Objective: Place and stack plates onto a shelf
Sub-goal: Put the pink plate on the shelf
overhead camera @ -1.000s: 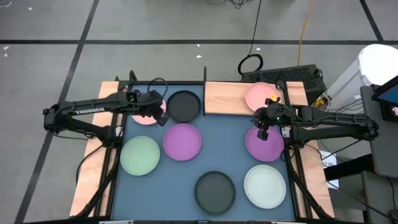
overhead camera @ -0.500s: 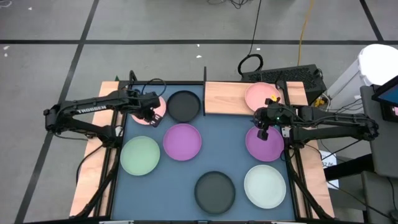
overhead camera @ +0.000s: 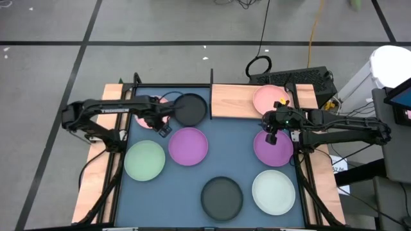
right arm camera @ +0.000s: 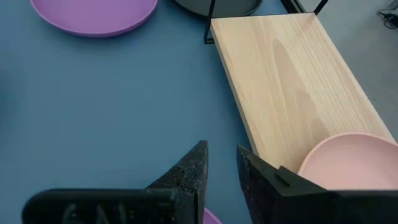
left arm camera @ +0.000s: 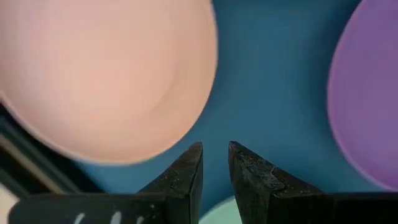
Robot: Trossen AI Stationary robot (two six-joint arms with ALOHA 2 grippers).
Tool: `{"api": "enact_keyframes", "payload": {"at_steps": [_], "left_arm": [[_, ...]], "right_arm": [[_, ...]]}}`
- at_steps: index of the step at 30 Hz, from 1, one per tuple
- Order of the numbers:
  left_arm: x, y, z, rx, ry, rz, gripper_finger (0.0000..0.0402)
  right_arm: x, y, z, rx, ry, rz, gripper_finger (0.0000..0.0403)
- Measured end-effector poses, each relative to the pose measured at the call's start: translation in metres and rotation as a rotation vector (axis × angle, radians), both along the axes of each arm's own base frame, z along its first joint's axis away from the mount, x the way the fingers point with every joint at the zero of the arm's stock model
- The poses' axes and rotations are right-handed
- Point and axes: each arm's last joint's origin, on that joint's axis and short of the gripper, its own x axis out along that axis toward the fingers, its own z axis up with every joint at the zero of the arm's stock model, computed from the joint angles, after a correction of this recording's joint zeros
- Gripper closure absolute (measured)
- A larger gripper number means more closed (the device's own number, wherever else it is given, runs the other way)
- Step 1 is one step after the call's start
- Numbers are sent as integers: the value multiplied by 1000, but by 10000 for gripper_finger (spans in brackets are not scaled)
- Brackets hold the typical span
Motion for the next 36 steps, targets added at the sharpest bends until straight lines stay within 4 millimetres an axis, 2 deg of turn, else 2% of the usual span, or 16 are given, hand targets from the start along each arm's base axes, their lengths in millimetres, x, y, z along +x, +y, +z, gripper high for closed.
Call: {"api": "enact_keyframes", "payload": {"at_steps": [11,20,28,31,36], "left_arm": [[9,4,-5,37,-51,-23,317],[0,5,-32,-7,-72,-43,317],[5,9,-33,49,-112,-104,317],[5,12,-33,55,-118,-104,296],[3,17,-32,113,-101,-59,217]], "right_arm": [[0,0,0,0,0,0,332],[0,0,0,0,0,0,332],[0,0,0,0,0,0,332],[0,0,0,0,0,0,332],[0,0,0,0,0,0,332]]}}
